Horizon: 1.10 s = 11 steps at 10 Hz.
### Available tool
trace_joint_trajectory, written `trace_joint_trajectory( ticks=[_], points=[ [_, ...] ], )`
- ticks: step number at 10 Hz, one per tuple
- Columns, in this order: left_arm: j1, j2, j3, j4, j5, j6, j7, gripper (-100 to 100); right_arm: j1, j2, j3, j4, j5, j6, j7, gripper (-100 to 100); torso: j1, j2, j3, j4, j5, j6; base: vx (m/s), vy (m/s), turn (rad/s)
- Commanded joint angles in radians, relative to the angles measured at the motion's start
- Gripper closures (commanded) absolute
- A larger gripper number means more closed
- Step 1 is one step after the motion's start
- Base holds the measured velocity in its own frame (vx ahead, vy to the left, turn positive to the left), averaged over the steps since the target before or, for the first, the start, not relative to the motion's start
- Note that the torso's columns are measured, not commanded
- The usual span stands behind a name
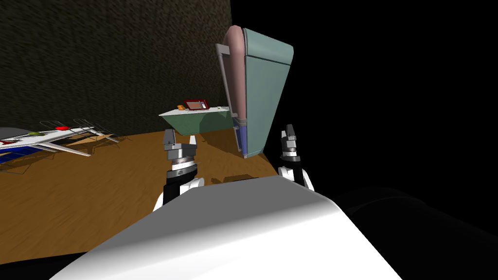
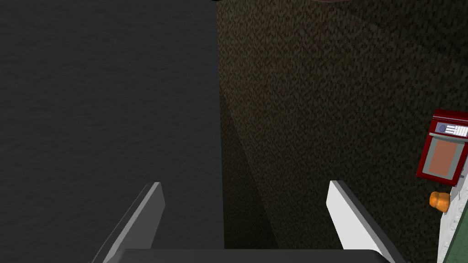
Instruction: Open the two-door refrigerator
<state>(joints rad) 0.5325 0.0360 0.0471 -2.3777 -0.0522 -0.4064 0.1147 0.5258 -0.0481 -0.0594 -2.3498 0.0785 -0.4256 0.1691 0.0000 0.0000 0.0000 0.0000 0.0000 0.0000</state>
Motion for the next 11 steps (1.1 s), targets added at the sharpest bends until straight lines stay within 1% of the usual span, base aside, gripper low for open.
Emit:
trace_joint_trajectory(
  ticks=[1,3,9,10,11],
  points=[
    [0.0,0.0,0.0,0.0,0.0,0.0,0.0,0,0.0,0.0,0.0,0.0,0.0,0.0,0.0,0,0.0,0.041,-0.082,0.041,0.0,0.0,0.0,0.0,0.0],
    [0.0,0.0,0.0,0.0,0.0,0.0,0.0,0,0.0,0.0,0.0,0.0,0.0,0.0,0.0,0,0.0,0.175,-0.351,0.176,0.0,0.0,0.0,0.0,0.0],
    [0.0,0.0,0.0,0.0,0.0,0.0,0.0,0,0.0,0.0,0.0,0.0,0.0,0.0,0.0,0,0.0,0.618,-1.234,0.617,0.0,0.0,0.0,0.0,0.0],
    [0.0,0.0,0.0,0.0,0.0,0.0,0.0,0,0.001,-0.037,-0.007,-0.007,0.012,0.01,0.017,-100,0.0,0.691,-1.382,0.691,0.0,0.0,0.035,0.025,-0.019],
    [0.0,0.0,0.0,0.0,0.0,0.0,0.0,0,0.001,-0.054,-0.011,-0.01,0.019,0.016,0.027,-100,0.001,0.724,-1.452,0.724,0.0,0.0,0.078,0.062,-0.033]
  ],
)
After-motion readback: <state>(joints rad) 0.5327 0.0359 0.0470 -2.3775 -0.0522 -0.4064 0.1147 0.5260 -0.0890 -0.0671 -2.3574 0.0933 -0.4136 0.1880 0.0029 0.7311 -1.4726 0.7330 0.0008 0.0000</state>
